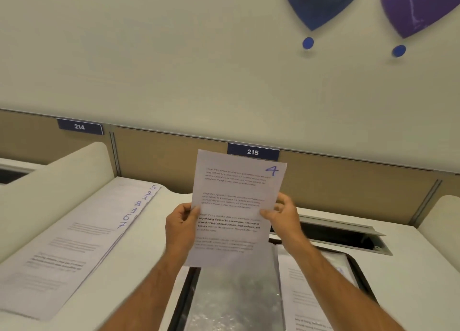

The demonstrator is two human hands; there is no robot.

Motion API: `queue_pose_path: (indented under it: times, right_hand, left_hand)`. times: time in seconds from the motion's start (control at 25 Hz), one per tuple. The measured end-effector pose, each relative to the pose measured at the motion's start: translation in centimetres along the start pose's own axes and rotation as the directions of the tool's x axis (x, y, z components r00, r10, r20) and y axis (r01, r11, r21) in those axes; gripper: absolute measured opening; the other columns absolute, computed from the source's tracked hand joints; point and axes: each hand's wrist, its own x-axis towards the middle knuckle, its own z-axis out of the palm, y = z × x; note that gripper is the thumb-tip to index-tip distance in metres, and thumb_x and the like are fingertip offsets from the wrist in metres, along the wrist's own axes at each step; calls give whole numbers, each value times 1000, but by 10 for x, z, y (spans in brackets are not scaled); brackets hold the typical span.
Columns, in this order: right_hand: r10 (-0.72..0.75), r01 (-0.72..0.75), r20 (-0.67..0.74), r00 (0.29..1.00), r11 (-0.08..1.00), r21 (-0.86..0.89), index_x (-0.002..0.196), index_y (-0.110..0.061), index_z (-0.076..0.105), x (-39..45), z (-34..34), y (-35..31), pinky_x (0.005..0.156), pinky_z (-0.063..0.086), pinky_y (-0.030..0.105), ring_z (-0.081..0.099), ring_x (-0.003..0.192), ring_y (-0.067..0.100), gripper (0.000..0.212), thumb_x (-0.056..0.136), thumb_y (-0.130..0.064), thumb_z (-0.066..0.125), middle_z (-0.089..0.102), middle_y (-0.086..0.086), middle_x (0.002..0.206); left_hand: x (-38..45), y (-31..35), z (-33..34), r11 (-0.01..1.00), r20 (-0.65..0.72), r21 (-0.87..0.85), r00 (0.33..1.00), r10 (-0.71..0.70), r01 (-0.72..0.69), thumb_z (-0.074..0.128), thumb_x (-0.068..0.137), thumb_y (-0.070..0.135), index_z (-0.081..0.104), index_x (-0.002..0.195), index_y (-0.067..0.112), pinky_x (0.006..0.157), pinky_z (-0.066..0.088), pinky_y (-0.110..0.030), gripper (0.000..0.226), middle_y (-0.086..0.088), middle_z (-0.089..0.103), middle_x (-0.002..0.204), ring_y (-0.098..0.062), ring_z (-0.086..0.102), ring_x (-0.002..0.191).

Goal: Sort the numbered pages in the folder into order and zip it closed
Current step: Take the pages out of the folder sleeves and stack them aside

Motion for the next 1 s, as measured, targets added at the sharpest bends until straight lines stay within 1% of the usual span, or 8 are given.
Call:
queue_pose_path:
  times: [0.16, 0.28, 0.4, 0.52, 0.6, 0.68, 0.84, 1.0]
  right_hand:
    - [68, -66, -36, 997, 996, 55, 130, -19, 49, -6, 55, 24, 86, 60, 48, 71, 97, 25, 53, 86, 7, 64, 73, 5, 93]
    - [70, -70, -5, 998, 996, 61, 119, -17, 49, -18, 104, 31, 82, 60, 52, 71, 88, 26, 46, 83, 10, 63, 71, 7, 91]
    - [61, -62, 38, 997, 998, 30, 101, -18, 60, -29, 155, 40, 77, 63, 44, 70, 91, 24, 33, 83, 9, 65, 69, 4, 96]
    - [97, -100, 120, 988, 995, 22, 95, -19, 69, -38, 209, 51, 75, 63, 36, 70, 91, 19, 27, 85, 6, 67, 70, 1, 100]
    - [128, -136, 192, 973, 990, 31, 97, -17, 70, -45, 241, 58, 75, 63, 33, 70, 92, 18, 25, 87, 5, 67, 70, 2, 102]
    - [154, -167, 260, 953, 985, 30, 99, -14, 69, -51, 271, 64, 74, 63, 29, 69, 93, 19, 23, 87, 5, 67, 68, 1, 103]
    - [191, -213, 339, 921, 977, 28, 92, -13, 70, -57, 316, 77, 71, 62, 29, 71, 85, 20, 24, 80, 8, 68, 69, 6, 96]
    - [231, -246, 405, 885, 969, -16, 91, -12, 70, -62, 354, 90, 71, 63, 33, 68, 65, 14, 25, 75, 7, 71, 67, 7, 87]
  left_hand:
    - [23, -4, -53, 987, -66, 157, 997, -36, 46, 62, 97, 27, 69, 87, 19, 70, 60, -38, 15, 3, 75, 82, -19, 72, 77]
    - [40, -4, -96, 950, -160, 305, 987, -22, 71, 60, 98, 28, 68, 88, 21, 67, 53, -32, 14, 5, 72, 84, -19, 69, 82]
    - [61, -12, -140, 900, -255, 412, 966, -33, 140, 60, 97, 32, 69, 90, 27, 85, 54, -44, 13, 7, 70, 87, -23, 66, 89]
    - [76, -23, -184, 815, -371, 518, 927, -61, 261, 59, 97, 36, 68, 90, 30, 98, 41, -47, 13, 6, 67, 92, -23, 57, 93]
    - [83, -28, -210, 775, -433, 548, 900, -58, 314, 61, 97, 33, 68, 92, 28, 98, 33, -48, 10, 4, 65, 93, -23, 52, 92]
    - [90, -35, -236, 748, -464, 568, 884, -54, 344, 64, 95, 29, 67, 95, 27, 100, 32, -49, 4, 6, 64, 92, -22, 51, 91]
    - [107, -53, -283, 703, -487, 588, 869, -87, 400, 69, 92, 29, 69, 104, 27, 101, 39, -49, 12, 8, 65, 92, -27, 58, 100]
    - [120, -72, -322, 642, -531, 602, 839, -121, 474, 66, 93, 31, 71, 107, 29, 96, 45, -48, 15, 5, 70, 99, -31, 60, 105]
